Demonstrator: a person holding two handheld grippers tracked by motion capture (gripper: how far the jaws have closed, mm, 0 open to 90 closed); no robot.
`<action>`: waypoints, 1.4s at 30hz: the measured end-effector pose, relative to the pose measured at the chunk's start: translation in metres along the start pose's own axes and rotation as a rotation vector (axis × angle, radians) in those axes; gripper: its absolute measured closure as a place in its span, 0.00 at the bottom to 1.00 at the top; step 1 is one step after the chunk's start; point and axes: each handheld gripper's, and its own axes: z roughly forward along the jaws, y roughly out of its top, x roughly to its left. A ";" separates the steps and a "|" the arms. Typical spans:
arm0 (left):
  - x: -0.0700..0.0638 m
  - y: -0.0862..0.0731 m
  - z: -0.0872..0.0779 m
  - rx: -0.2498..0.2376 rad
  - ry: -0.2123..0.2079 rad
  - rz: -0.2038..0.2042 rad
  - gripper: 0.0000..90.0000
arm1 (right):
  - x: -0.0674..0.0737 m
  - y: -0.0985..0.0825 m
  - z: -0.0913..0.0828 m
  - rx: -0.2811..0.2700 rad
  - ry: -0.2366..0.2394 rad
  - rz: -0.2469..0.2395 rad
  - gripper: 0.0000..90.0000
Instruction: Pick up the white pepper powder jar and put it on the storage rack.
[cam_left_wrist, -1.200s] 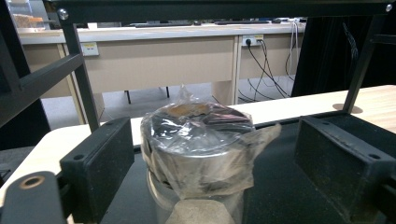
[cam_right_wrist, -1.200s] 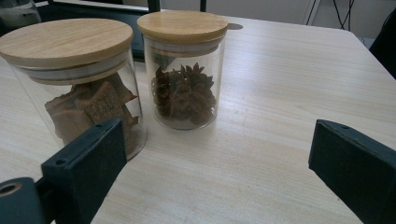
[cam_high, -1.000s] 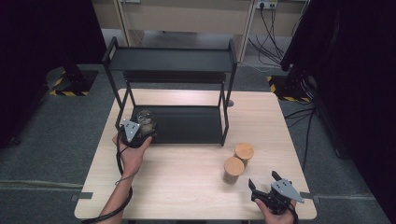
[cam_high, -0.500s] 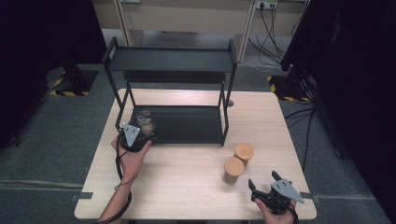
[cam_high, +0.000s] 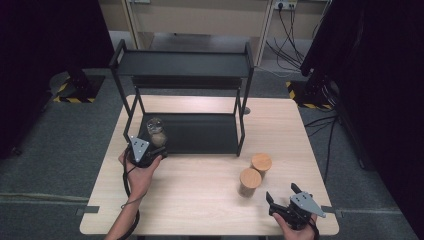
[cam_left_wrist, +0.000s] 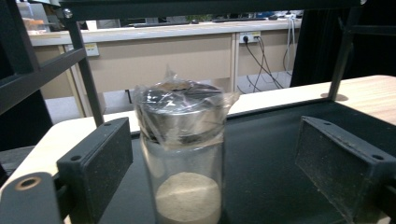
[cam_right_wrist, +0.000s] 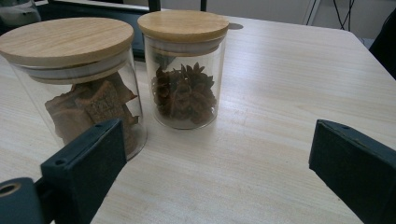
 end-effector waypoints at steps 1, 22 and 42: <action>0.000 0.000 -0.001 0.000 0.000 0.003 0.12 | 0.000 0.000 0.000 0.000 0.000 0.000 0.05; -0.006 -0.001 -0.024 0.000 -0.039 0.003 0.11 | 0.000 0.000 0.000 -0.001 0.000 0.001 0.05; -0.021 -0.004 -0.045 -0.007 -0.098 -0.022 0.11 | 0.000 0.000 0.000 -0.002 0.002 -0.003 0.05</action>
